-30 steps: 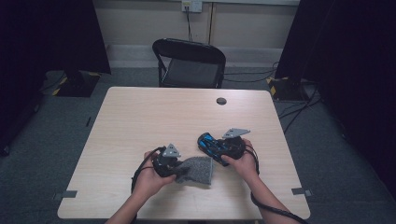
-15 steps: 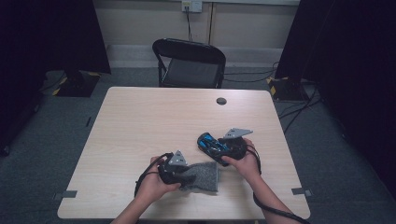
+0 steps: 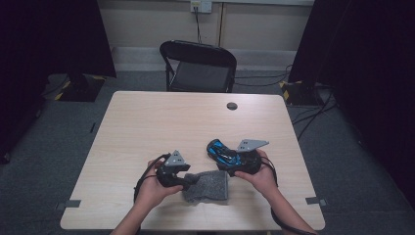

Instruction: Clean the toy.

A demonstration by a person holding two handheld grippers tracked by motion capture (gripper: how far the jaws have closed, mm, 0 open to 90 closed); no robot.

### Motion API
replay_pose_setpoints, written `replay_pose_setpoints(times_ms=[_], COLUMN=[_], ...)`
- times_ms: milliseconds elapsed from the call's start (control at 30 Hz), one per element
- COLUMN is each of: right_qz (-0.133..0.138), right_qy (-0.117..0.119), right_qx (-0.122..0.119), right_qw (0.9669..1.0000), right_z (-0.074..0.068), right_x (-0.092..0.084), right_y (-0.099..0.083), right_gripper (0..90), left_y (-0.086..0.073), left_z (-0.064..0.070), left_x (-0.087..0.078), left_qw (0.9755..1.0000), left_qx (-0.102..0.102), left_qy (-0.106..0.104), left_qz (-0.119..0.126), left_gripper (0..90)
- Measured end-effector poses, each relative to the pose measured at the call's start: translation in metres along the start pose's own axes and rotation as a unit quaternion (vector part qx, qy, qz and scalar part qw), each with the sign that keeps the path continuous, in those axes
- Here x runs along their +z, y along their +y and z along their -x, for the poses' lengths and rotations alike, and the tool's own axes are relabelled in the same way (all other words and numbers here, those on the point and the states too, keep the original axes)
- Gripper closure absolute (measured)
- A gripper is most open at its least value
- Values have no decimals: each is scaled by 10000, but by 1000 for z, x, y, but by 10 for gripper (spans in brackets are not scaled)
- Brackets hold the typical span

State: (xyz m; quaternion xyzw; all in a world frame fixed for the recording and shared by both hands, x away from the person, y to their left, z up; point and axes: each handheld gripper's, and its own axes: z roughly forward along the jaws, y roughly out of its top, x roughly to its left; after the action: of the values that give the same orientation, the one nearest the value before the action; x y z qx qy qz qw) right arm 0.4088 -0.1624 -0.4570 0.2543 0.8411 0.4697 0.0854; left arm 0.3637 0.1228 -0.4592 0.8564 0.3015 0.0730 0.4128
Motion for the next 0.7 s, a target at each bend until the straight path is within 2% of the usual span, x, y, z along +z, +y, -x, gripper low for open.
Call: replay_pose_setpoints(times_ms=[167, 200, 300, 400, 500, 700], right_qz=[-88, -81, -147, -268, -404, -705], right_qy=[384, 544, 771, 954, 1012, 929], right_qx=[-230, -277, -367, -438, -499, -684], right_qw=[9990, 9981, 9962, 9941, 9928, 9908], right_z=[-16, -21, -31, -39, -43, -46], right_x=[2, 3, 7, 13, 18, 23], right_y=[-1, -2, -7, -13, -22, -35], right_gripper=[402, 415, 417, 418, 412, 412], left_y=[-5, -5, -6, -7, -7, -6], left_z=[-3, -3, -3, -5, -6, -8], left_x=[3, 3, 6, 6, 6, 5], left_qw=[9999, 9999, 9999, 9999, 9998, 9997], left_qx=[-83, -83, -7, -68, -55, -25], left_qy=[87, 87, 106, 152, 174, 230], left_qz=[-10, -10, -58, -15, 0, 54], left_gripper=[423, 411, 384, 366, 353, 322])
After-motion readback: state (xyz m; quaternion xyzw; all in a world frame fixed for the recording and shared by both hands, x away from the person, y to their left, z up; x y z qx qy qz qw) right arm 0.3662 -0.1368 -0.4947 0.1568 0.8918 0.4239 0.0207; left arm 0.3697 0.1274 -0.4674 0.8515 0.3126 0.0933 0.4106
